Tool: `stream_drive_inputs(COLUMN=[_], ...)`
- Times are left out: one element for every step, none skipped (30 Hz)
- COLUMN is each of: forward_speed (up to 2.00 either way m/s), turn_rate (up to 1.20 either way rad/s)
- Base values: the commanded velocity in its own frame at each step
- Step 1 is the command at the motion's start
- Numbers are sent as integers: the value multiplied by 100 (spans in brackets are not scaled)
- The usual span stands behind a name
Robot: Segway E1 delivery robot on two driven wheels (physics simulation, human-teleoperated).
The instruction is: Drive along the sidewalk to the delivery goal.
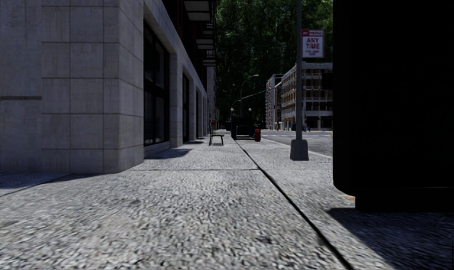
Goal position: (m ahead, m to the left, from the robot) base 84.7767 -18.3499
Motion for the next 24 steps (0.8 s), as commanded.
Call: stream_drive_inputs(forward_speed=[200, 200, 200, 200, 200, 200, 200, 200, 200, 200, 200, 200, 200, 200, 200, 200, 200, 200, 200, 200, 200, 200, 200, 200], turn_rate=[0, 0, 0, 0, 0, -3, -23, -36, -43, -44, -44, -39, -32, -26, -23, -22, -21, -21, -20, -20, -20, -20, -20, -20])
